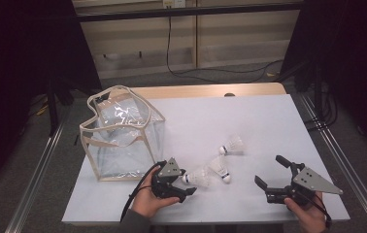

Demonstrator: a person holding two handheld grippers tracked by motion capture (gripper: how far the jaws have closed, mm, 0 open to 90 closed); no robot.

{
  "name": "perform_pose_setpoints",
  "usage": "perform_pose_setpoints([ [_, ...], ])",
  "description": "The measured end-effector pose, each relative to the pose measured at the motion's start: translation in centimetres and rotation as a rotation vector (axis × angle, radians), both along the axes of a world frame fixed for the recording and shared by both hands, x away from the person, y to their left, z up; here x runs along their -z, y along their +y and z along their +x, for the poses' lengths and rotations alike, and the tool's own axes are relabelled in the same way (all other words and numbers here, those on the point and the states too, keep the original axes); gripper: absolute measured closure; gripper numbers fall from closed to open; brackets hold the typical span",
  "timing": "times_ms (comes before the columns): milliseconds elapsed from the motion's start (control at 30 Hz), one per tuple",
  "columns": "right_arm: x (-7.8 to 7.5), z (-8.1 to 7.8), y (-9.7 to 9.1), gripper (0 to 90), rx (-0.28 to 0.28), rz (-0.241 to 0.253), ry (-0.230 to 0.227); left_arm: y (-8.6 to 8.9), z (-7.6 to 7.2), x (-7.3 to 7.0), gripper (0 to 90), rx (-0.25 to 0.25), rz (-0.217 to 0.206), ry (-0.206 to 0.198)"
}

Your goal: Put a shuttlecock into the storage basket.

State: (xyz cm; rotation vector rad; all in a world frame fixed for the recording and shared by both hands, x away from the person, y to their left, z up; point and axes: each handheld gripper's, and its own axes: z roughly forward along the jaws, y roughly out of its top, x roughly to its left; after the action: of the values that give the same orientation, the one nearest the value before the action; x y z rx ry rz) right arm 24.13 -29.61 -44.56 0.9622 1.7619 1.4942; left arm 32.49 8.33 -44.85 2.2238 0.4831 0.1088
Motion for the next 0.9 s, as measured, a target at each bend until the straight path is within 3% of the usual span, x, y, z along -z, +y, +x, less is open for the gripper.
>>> perform_pose_setpoints([
  [633, 0.07, 0.49, 0.46, 1.9, -0.021, 0.003, 0.004, -0.17, 0.29, 0.07, 47.3, 0.01, 0.025, 0.001],
  [900, 0.12, 0.55, 0.29, 1.9, -0.018, 0.005, 0.006, -0.17, 0.27, 0.11, 54.0, 0.04, 0.023, 0.017],
])
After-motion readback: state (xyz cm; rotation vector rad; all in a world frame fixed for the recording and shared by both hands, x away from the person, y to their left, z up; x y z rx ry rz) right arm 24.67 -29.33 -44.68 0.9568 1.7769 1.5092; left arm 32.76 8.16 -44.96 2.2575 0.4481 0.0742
